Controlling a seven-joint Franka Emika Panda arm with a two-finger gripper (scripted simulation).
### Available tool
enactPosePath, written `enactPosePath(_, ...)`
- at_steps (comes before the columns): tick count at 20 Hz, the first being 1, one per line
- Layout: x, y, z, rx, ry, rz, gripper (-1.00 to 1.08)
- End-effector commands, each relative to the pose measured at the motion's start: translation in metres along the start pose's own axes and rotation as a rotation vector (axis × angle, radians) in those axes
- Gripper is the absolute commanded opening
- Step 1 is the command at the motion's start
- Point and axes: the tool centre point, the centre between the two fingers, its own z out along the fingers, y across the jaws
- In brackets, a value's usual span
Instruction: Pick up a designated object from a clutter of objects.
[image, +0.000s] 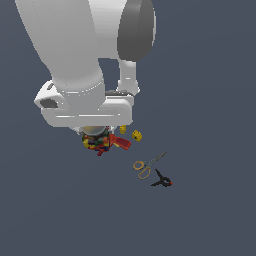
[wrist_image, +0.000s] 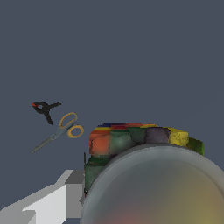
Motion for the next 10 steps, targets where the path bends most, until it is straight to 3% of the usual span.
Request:
enactPosePath(1,0.001,0.022,-0.021,-0.001,0.003,-0.001,-1.0)
enactPosePath(10,0.004,0.068,-0.059,-0.003,0.003,-0.001,-1.0)
